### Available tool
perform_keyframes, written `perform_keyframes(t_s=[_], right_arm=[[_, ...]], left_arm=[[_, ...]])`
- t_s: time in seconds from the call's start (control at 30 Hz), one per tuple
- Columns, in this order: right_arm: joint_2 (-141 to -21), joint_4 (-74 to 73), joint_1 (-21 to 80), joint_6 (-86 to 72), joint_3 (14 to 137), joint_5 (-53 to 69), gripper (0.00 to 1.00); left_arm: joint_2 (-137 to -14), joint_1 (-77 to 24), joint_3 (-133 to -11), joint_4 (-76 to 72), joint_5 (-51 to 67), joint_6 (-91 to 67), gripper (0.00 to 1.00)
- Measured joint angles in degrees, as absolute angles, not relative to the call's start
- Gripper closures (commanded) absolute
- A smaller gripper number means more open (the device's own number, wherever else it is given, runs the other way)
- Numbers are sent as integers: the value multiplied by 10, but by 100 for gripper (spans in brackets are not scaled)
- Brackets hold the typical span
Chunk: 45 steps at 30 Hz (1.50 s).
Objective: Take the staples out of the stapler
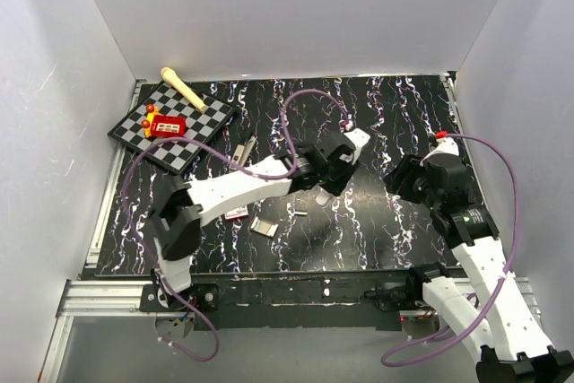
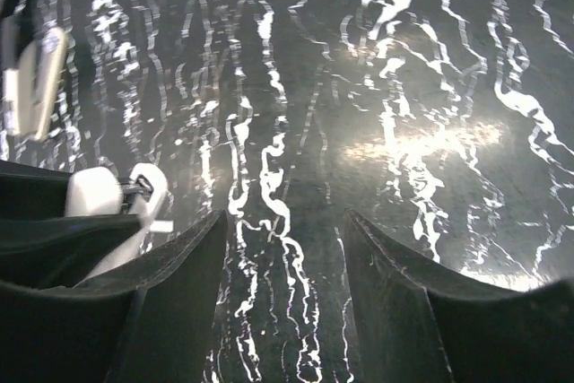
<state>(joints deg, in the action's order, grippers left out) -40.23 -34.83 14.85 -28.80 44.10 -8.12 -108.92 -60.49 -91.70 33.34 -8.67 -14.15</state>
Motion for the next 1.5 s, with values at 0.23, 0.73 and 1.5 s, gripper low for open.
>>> perform_keyframes(t_s=[0.23,0.73,1.5], right_arm=[[-377,-288,162,-252,441,73,46],[-389,-229,284,-154,529,316,52],[-484,-330,454,-14,635,376,59]], left_arm=[[-918,-590,-852,313,20,-86,100],[-760,-515,-738,312,338,-14,100],[-698,-503,-694,274,519,21,100]])
